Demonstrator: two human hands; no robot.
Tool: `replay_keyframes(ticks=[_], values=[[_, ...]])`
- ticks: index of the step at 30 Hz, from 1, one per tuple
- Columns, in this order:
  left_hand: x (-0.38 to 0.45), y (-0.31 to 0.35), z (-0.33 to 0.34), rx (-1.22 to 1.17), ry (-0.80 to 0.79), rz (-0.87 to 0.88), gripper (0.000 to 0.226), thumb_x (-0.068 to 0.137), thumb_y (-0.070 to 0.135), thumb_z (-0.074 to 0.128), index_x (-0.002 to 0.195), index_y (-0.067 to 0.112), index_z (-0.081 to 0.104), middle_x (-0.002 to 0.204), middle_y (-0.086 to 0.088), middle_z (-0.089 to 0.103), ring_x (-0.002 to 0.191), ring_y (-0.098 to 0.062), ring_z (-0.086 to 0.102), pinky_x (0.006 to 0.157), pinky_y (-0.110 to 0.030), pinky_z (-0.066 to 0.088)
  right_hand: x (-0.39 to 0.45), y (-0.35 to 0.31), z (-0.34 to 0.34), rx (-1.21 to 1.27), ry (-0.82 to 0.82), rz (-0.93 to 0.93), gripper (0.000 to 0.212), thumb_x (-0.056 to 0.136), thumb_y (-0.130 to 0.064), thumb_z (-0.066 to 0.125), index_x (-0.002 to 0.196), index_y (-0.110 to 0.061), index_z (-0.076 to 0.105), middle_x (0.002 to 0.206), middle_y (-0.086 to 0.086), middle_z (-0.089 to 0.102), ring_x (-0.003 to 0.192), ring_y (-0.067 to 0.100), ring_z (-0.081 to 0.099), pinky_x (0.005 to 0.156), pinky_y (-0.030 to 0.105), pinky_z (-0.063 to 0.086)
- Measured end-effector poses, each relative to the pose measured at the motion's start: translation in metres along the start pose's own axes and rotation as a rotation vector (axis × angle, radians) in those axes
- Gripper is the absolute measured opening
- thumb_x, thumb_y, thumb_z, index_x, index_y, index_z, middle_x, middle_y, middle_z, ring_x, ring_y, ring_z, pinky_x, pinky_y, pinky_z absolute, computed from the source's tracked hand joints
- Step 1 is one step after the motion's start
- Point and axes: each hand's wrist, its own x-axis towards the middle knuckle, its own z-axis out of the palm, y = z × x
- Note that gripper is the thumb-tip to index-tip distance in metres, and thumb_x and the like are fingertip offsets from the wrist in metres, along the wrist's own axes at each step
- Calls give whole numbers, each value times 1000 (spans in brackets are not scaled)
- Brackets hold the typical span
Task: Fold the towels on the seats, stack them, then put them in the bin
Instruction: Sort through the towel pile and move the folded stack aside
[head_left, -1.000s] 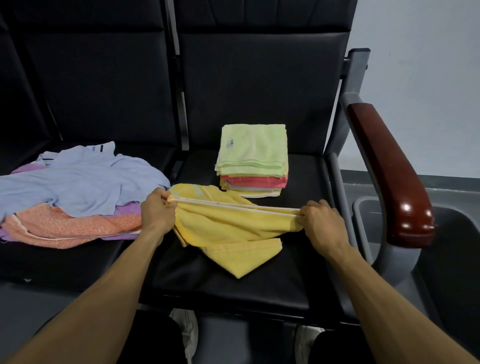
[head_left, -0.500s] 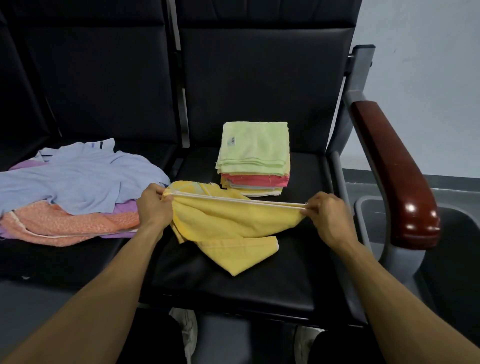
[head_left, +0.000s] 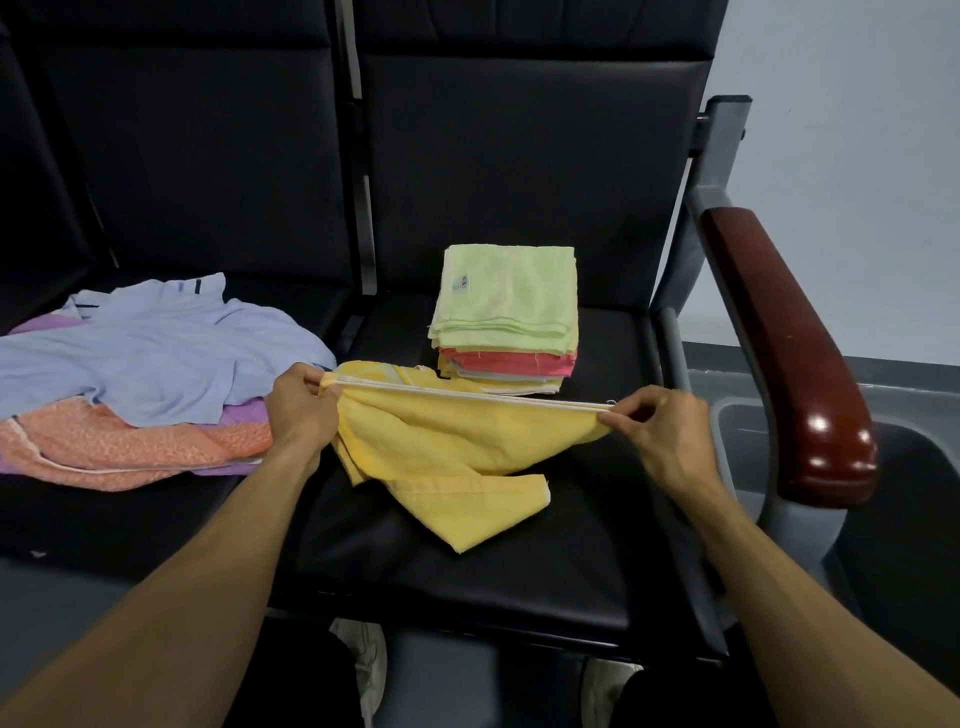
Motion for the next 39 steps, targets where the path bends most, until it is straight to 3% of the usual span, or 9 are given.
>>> replay_keyframes(ticks=[8, 13, 15, 19, 23, 27, 31, 35, 39], values=[[-1, 9, 2, 5, 13, 32, 9, 96, 6, 61, 105, 5, 61, 98, -6, 60, 89, -21, 56, 78, -34, 48, 4, 3, 4, -104, 15, -121, 4, 92, -13, 68, 93, -17, 69, 87, -4, 63, 77, 7, 59, 65, 20, 48], [-9, 25, -14, -36, 25, 72, 8, 98, 11, 61, 105, 8, 60, 99, -7, 61, 90, -22, 57, 73, -33, 46, 4, -23, -15, -27, 111, -132, 20, 95, -19, 62, 75, -18, 65, 81, -1, 58, 76, 10, 53, 60, 18, 35], [-13, 44, -29, -59, 43, 98, 7, 98, 11, 61, 104, 8, 61, 99, -7, 62, 89, -22, 57, 70, -30, 42, 3, -48, -30, 15, 155, -146, 24, 95, -15, 61, 72, -10, 63, 75, 1, 54, 74, 13, 51, 60, 25, 34], [-21, 96, -70, -120, 78, 153, 4, 96, 10, 61, 100, 11, 61, 94, -4, 62, 85, -20, 55, 65, -27, 39, 6, -98, -66, 149, 223, -108, 21, 96, -25, 60, 82, -10, 64, 76, 4, 65, 67, 16, 62, 60, 24, 45], [-25, 139, -113, -207, 103, 200, 1, 94, 10, 62, 93, 10, 63, 93, -9, 70, 82, -26, 64, 69, -36, 55, 8, -137, -103, 165, 223, -136, 23, 97, -31, 61, 77, -19, 61, 73, 2, 65, 69, 23, 66, 63, 40, 56], [-36, 172, -152, -279, 101, 248, 4, 98, 7, 60, 98, 6, 64, 98, -15, 70, 74, -24, 69, 55, -31, 57, -5, -179, -141, 158, 206, -200, 26, 98, -26, 62, 74, -18, 57, 71, 4, 62, 64, 24, 62, 47, 19, 48], [-52, 194, -177, -331, 121, 282, 6, 100, 4, 58, 97, 9, 61, 103, -11, 66, 69, -19, 71, 54, -22, 56, -16, -209, -165, 108, 270, -266, 27, 98, -25, 62, 72, -20, 55, 69, 3, 61, 63, 19, 57, 53, 22, 42], [-60, 207, -193, -355, 115, 326, 8, 99, 2, 56, 96, 8, 60, 107, -15, 66, 87, -24, 71, 63, -25, 57, -27, -224, -176, 143, 378, -270, 27, 98, -24, 60, 73, -16, 53, 72, -1, 58, 70, 17, 52, 60, 29, 38], [-76, 206, -203, -184, 73, 411, 8, 103, 13, 49, 104, 12, 57, 100, -7, 62, 81, -17, 57, 59, -31, 45, -46, -223, -182, 128, 352, -268, 27, 103, -27, 50, 87, -5, 54, 86, 8, 61, 82, 23, 54, 63, 32, 40]])
